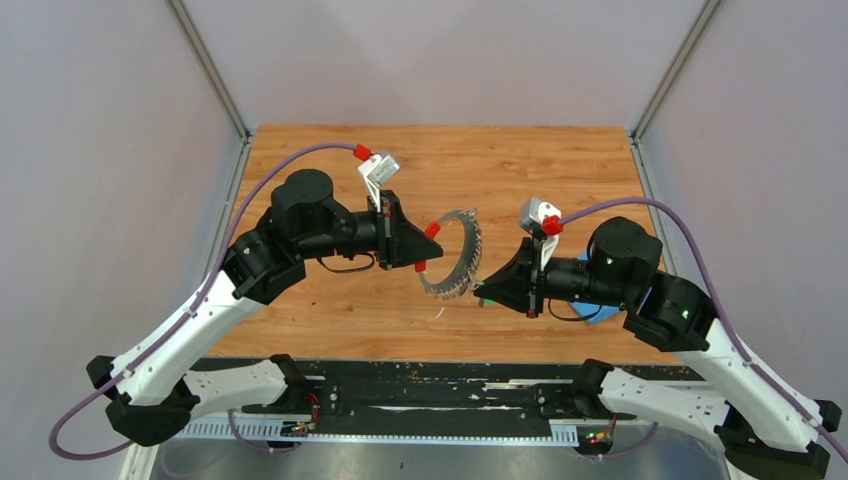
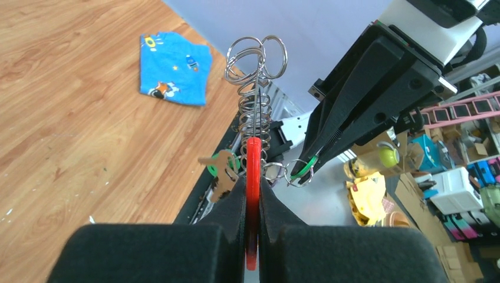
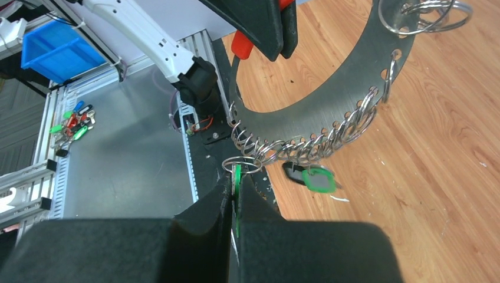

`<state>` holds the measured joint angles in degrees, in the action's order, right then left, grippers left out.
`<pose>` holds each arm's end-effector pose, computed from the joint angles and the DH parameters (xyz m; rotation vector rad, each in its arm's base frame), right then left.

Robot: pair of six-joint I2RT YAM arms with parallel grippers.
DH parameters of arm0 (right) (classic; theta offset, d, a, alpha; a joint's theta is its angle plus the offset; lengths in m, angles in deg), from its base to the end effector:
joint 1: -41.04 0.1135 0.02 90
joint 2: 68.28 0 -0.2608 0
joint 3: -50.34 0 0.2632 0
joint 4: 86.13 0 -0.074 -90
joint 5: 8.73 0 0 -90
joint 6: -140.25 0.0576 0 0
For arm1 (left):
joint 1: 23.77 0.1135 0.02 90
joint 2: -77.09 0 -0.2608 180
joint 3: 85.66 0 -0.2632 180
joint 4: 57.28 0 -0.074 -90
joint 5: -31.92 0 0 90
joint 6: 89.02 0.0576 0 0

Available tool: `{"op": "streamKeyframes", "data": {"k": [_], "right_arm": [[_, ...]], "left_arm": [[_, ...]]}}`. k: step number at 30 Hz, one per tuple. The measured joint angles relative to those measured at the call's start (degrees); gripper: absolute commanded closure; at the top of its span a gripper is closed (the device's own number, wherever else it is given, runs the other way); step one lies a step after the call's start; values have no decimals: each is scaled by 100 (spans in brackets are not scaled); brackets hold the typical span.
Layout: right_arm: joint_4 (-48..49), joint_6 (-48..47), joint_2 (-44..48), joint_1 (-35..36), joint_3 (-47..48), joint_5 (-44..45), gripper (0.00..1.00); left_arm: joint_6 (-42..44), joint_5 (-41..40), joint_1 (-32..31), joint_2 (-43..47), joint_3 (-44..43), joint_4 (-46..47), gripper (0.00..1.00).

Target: Remove the keys from the keyring

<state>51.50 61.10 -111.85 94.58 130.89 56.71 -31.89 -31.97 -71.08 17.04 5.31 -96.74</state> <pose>0.0801 0.1486 0.4397 -0.9701 1.5199 1.1835 0.1466 -0.1963 0.4441 0.6107 1.8641 -1.3736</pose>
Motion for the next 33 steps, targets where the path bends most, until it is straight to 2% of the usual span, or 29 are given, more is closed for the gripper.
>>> {"op": "streamKeyframes", "data": {"k": [13, 21, 33], "right_arm": [[-531, -310, -68, 0, 494, -597, 99], [-431, -341, -94, 0, 527, -603, 99], [-216, -337, 31, 0, 378, -597, 95]], "left_arm": [[-125, 378, 31, 426, 2, 306, 100], [-120, 437, 31, 922, 334, 817, 100], [-9, 597, 31, 929, 426, 1178, 100]]}}
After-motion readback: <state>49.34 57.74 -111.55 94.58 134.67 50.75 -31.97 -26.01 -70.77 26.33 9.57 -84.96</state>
